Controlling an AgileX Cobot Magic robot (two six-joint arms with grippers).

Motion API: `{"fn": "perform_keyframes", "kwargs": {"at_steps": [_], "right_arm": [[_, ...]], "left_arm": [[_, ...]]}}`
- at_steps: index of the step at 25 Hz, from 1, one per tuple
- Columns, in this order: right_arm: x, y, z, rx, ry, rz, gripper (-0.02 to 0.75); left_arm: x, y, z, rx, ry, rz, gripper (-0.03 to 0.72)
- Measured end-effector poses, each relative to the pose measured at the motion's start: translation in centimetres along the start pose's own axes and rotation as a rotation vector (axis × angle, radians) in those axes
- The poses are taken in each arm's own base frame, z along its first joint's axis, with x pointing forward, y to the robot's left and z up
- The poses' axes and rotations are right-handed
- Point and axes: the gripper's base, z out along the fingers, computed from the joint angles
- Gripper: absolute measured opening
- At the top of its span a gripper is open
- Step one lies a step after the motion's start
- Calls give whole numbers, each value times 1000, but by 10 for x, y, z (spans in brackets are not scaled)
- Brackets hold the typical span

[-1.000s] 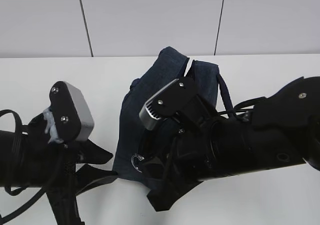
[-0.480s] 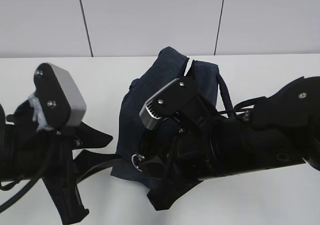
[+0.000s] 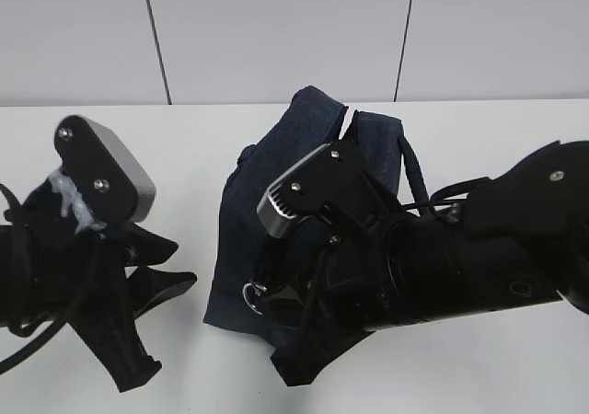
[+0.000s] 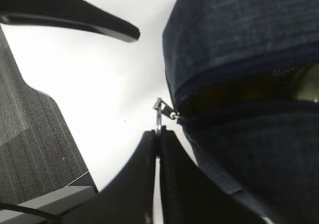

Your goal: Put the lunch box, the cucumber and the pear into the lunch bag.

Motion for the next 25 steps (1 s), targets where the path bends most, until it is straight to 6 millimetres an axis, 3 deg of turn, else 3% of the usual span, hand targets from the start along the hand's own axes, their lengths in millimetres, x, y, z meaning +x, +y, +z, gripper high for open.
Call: {"fn": "perform_keyframes", "kwargs": {"at_steps": [3,9,19,25], "right_arm": [[0,0,0,0,0,0,0],[0,0,0,0,0,0,0],[0,0,0,2,0,0,0],[0,0,0,2,0,0,0]], "left_arm": [[9,0,12,-10,67,-25,221],[1,-14,10,153,-21,-34,223],[14,42,-1,153,-129,-369,205],[14,43,-2,175,-149,-386,184]]}}
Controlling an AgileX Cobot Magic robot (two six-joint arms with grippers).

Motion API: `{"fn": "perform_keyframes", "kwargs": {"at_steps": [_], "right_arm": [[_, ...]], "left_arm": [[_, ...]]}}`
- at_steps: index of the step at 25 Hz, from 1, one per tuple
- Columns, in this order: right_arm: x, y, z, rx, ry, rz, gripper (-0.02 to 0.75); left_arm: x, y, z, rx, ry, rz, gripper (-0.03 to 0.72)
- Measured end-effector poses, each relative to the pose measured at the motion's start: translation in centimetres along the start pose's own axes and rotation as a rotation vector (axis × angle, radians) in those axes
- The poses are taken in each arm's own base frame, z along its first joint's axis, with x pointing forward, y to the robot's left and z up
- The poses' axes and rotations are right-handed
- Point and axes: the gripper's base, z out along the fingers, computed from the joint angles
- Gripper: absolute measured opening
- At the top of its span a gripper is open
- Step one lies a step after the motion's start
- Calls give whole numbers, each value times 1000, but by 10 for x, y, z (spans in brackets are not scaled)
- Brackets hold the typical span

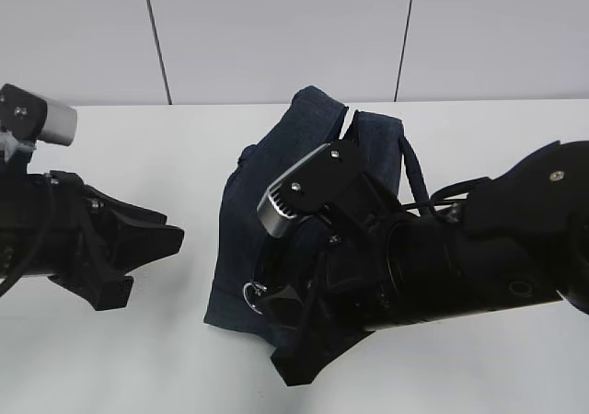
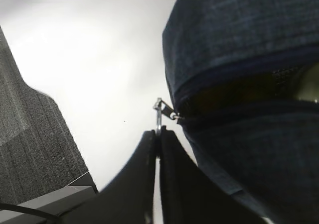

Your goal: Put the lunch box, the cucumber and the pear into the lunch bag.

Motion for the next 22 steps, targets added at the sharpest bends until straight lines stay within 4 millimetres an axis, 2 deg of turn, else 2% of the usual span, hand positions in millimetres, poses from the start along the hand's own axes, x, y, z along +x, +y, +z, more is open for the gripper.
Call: {"fn": "perform_keyframes", "kwargs": {"at_steps": [6,11,22], "right_arm": [[0,0,0,0,0,0,0],[0,0,0,0,0,0,0],[0,0,0,0,0,0,0]], "left_arm": [[0,-1,0,6,-1,9,149],[-2,-11,3,114,-30,106,148],[-2,-17,4,191,-51,110,148]]}}
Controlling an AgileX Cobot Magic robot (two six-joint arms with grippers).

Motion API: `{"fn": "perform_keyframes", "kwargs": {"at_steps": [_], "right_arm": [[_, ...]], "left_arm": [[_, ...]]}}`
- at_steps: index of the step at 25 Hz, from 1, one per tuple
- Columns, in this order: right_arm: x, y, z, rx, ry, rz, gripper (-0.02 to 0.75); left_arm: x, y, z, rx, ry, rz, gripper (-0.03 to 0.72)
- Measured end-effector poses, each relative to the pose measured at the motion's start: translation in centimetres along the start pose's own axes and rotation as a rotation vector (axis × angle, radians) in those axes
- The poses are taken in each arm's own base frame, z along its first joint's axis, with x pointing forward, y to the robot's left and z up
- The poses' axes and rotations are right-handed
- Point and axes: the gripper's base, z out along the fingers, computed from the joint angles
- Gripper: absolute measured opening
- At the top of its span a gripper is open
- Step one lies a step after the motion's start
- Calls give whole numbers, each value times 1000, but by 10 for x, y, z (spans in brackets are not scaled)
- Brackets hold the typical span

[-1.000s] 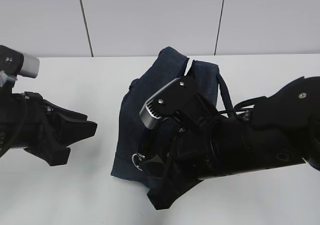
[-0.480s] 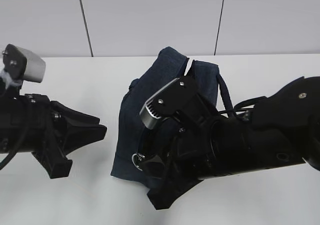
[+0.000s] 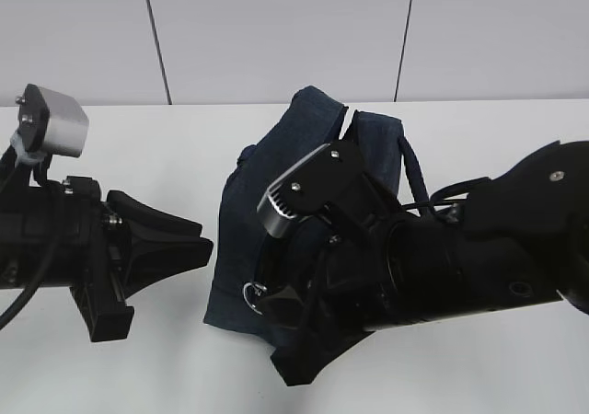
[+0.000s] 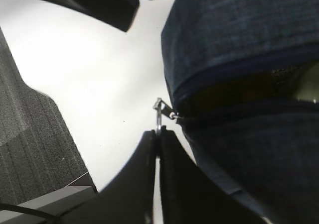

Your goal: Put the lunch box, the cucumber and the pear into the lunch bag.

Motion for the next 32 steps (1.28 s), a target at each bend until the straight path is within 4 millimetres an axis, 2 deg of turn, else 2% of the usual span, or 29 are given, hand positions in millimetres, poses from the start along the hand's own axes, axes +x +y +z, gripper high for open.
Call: {"fn": "perform_keyframes", "kwargs": {"at_steps": [3,7,12,16,20,30,32], "right_arm": [[0,0,0,0,0,0,0],[0,0,0,0,0,0,0],[0,0,0,0,0,0,0],[0,0,0,0,0,0,0],[0,0,0,0,0,0,0],[0,0,0,0,0,0,0],[0,0,0,0,0,0,0]], "left_arm": [[0,1,0,-15,7,6,160],[2,4,0,-45,24,8,235],[6,-7,11,-10,73,42,285],[14,-10,22,-1,130,39,288],[20,-3,27,-46,170,22,288],[12,6,39,-44,166,25,277],[12,7,42,-32,169,19,251]]}}
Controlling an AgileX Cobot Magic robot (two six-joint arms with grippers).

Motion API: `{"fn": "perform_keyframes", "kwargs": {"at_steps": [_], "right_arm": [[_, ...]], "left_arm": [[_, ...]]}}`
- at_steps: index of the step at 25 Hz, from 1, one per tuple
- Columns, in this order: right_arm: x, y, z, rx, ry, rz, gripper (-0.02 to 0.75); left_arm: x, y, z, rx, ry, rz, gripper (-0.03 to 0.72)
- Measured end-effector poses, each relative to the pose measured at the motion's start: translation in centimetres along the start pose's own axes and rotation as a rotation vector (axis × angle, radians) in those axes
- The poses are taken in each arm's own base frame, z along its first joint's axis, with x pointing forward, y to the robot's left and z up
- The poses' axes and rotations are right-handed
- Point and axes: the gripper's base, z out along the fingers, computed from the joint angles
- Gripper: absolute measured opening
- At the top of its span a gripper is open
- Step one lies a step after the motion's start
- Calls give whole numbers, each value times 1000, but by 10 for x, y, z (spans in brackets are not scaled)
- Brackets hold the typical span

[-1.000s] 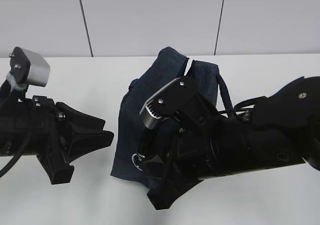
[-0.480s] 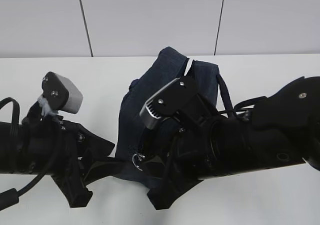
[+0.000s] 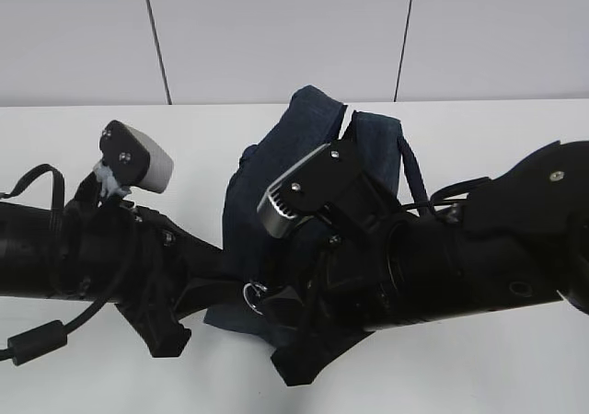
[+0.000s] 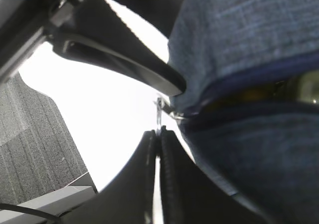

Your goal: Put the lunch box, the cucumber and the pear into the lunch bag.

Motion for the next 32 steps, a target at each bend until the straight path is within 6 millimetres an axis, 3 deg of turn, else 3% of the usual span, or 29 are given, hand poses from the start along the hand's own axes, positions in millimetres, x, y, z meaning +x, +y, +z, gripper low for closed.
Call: {"fn": "perform_keyframes", "kwargs": {"at_steps": [3,6,13,23,32], "right_arm": [[-1,0,-1,0,-3,-1,0],[0,0,-1,0,-2,-1,0],[-2,0,-3,7,-11,-3,0],[-19,-4,-21,97,-106,-19,0],[-56,-13,-32,204,-232,-29,0]], "left_arm": [[1,1,2,6,7,-5,92],[2,0,3,9,7,-6,29],[2,1,3,9,7,-6,13],[2,1,3,9,7,-6,13],[2,1,3,-1,12,-6,11]]}}
